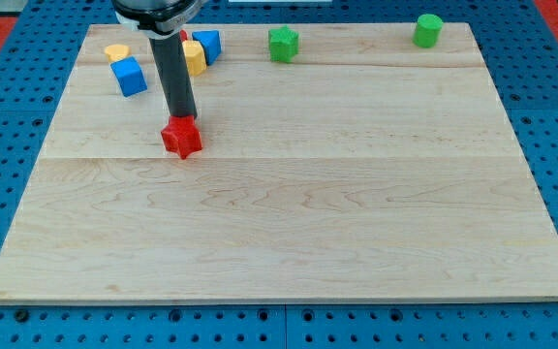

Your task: Move red star towards the center left

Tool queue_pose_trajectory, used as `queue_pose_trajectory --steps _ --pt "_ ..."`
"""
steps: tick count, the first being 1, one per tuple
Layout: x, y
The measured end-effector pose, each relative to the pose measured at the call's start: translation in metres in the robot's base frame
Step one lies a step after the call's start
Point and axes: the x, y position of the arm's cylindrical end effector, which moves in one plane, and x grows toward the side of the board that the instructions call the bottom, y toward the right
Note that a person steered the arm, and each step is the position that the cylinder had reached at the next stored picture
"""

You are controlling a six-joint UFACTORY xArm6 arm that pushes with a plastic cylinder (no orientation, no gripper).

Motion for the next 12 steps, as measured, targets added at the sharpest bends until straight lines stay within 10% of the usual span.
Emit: queue_pose_trajectory --steps 2,12 --pt "0.023 0.075" --pt "0.025 -0.023"
